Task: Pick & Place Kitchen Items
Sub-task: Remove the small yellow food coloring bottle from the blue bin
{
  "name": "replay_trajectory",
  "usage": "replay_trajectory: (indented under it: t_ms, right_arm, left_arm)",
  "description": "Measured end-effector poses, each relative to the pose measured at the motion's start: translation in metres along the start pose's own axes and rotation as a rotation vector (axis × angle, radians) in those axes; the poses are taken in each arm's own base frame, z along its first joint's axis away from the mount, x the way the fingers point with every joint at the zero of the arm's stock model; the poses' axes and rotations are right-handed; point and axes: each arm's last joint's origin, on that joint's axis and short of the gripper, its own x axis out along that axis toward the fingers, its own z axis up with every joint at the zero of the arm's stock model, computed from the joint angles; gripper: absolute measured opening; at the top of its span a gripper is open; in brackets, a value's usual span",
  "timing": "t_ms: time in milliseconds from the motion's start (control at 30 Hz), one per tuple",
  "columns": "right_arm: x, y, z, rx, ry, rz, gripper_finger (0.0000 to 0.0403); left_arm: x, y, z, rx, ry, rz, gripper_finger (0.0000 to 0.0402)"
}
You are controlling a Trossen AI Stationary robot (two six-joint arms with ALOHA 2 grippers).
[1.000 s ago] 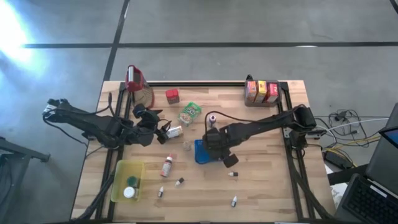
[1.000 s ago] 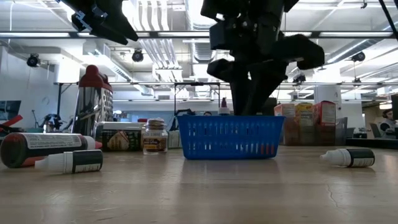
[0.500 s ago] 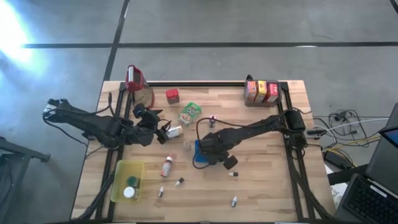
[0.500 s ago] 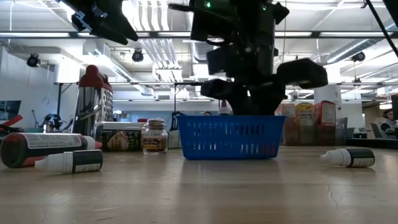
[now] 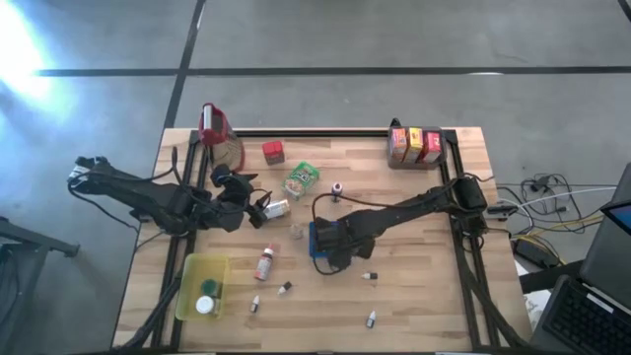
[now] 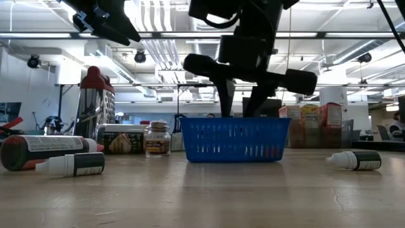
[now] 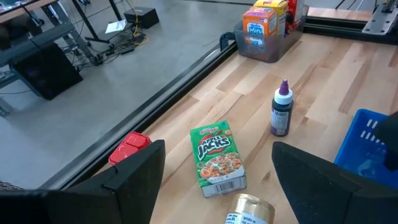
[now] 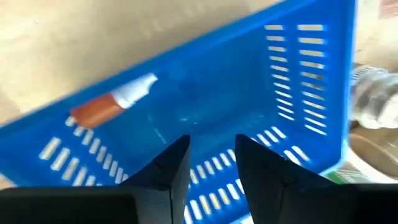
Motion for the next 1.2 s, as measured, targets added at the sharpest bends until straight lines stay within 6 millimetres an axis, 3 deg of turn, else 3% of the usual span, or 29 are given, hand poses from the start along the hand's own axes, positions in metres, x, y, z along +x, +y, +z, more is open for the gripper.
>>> replay_trajectory:
  t_ms: [300,567,733,933,1200]
  right_arm:
    - [-0.009,0.001,0.007,0.131,-0.224,0.154,0.0096]
    - [-0.008,-0.003,-0.008,0.413,-0.195,0.243,0.0155]
    - [-0.005,-0.010,-0.018,0.568,-0.122,0.188,0.0172]
    - [-0.005,-0.014,-0.020,0.653,-0.254,0.305,0.0152]
    - [-0.001,-0.023,-0.038,0.714,-0.079,0.127,0.0114]
  left_arm:
    - [0.000,0.000,0.000,-0.002,0.000,0.000,0.0300]
    - [0.000,0.000,0.000,-0.003,0.000,0.000,0.0300]
    - [0.000,0.000,0.000,-0.004,0.000,-0.001,0.0300]
    - [0.000,0.000,0.000,-0.004,0.001,-0.001,0.0300]
    - [0.000,0.000,0.000,-0.004,0.002,-0.002,0.0301]
